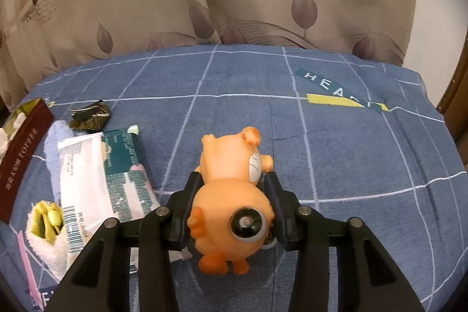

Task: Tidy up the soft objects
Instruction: 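Carry the white glove into the tin and release with the left gripper, then carry the orange toy into the tin and release with the right gripper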

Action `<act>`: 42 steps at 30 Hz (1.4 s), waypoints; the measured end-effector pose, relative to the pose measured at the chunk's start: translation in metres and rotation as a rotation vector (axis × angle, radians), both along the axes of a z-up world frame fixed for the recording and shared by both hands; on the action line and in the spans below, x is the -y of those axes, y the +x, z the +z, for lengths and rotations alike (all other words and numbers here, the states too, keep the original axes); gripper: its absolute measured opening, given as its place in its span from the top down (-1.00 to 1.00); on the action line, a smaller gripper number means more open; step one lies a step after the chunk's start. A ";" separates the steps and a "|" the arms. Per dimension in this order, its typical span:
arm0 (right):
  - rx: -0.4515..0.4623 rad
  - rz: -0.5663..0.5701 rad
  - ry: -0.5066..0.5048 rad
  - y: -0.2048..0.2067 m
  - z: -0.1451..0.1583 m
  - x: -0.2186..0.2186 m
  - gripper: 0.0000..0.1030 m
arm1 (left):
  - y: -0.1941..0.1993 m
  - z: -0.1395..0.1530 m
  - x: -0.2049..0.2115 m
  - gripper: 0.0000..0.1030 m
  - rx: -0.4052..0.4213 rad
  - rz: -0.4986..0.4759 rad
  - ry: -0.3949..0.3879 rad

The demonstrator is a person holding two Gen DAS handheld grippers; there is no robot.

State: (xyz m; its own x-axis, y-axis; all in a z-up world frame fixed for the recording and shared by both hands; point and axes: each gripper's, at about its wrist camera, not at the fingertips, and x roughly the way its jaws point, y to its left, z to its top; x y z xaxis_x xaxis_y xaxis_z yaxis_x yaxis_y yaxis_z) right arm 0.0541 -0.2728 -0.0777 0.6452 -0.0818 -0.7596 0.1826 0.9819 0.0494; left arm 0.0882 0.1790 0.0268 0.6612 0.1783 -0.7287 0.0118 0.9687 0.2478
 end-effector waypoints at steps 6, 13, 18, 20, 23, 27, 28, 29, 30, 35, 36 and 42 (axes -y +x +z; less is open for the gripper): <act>-0.014 -0.006 -0.035 0.003 0.003 -0.003 0.25 | -0.004 -0.010 -0.006 -0.15 0.071 0.056 0.033; -0.002 -0.042 -0.047 0.006 0.031 -0.005 0.25 | -0.007 -0.017 -0.041 -0.15 0.096 0.163 -0.033; 0.039 0.014 -0.054 0.012 0.064 -0.039 0.25 | -0.010 -0.026 -0.069 -0.15 0.103 0.240 -0.068; 0.051 0.060 -0.045 0.015 0.073 -0.059 0.25 | -0.012 -0.031 -0.076 -0.15 0.095 0.252 -0.074; 0.064 0.144 -0.025 0.022 0.086 -0.097 0.25 | -0.016 -0.038 -0.085 -0.15 0.094 0.268 -0.082; 0.068 0.280 0.003 0.034 0.095 -0.161 0.25 | -0.021 -0.041 -0.093 -0.15 0.100 0.289 -0.090; 0.067 0.306 0.005 0.037 0.096 -0.173 0.25 | -0.020 -0.042 -0.096 -0.15 0.094 0.298 -0.094; 0.067 0.337 0.005 0.039 0.096 -0.187 0.25 | -0.020 -0.042 -0.097 -0.15 0.094 0.301 -0.101; 0.065 0.376 0.000 0.042 0.096 -0.206 0.25 | -0.020 -0.042 -0.099 -0.15 0.097 0.305 -0.110; 0.050 0.493 -0.006 0.053 0.089 -0.268 0.25 | -0.018 -0.046 -0.107 -0.15 0.076 0.338 -0.119; 0.044 0.517 -0.010 0.057 0.085 -0.282 0.25 | -0.018 -0.047 -0.109 -0.15 0.071 0.345 -0.122; 0.001 0.585 -0.046 0.074 0.066 -0.331 0.25 | -0.017 -0.048 -0.114 -0.15 0.064 0.360 -0.136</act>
State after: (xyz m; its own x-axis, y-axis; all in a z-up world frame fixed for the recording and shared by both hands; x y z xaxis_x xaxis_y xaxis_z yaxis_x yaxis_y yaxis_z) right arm 0.1283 0.0579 -0.0121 0.5936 0.2557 -0.7630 -0.3906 0.9205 0.0046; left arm 0.0709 0.2930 -0.0216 0.6193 0.3120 -0.7205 -0.3459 0.9322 0.1064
